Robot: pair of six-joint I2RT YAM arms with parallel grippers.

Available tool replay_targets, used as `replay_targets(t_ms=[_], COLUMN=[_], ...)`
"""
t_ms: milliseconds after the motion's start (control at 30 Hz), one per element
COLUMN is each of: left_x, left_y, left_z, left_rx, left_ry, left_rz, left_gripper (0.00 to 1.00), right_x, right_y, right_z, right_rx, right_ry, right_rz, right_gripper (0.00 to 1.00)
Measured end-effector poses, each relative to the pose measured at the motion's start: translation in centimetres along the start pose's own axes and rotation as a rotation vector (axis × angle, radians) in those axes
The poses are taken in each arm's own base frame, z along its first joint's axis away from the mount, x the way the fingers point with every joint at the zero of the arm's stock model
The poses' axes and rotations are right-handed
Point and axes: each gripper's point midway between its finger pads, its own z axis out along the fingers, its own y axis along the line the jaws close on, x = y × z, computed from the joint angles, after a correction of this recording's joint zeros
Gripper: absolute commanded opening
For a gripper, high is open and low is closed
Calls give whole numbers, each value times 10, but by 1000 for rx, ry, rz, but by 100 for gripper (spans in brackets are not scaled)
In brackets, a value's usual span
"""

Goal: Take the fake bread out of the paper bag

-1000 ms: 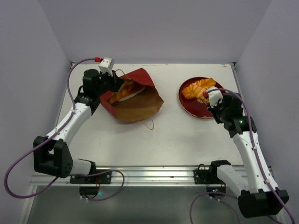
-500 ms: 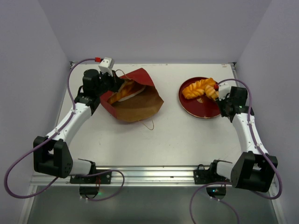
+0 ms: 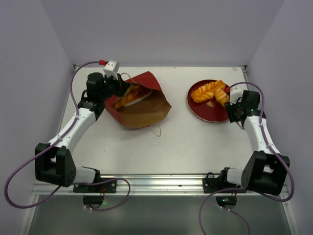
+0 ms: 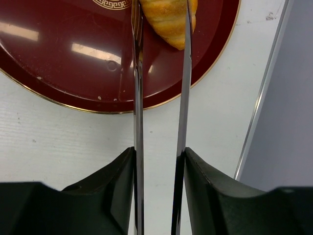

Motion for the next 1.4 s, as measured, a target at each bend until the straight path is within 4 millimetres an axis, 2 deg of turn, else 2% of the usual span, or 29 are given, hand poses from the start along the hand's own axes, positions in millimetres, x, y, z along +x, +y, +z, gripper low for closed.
replay_targets(t_ms=[133,567,800,1067,1267,1400], left_x=[0,0,0,-1,-1,-1], left_y=[0,0,0,0,0,0], left_z=[0,0,0,0,0,0], left_rx=[0,0,0,1,1,1], left_ry=[0,0,0,-2,-2,-1], left_rz=[0,0,0,1,1,1], left_gripper=[0,0,0,0,0,0], right_x=[-2,-14,-13,0,-4,-11], right_y=[1,-4,-5,-5,-5,-6], right_z=[-1,-18,-17,-3,-7,-16], right_rx=[-6,10,11,-9,-16,-8], right_ry=[-11,-85,-81,-24,-48,-88], right_rz=[2,6,10,28,30,25], right_gripper=[49,51,52,53,52,52])
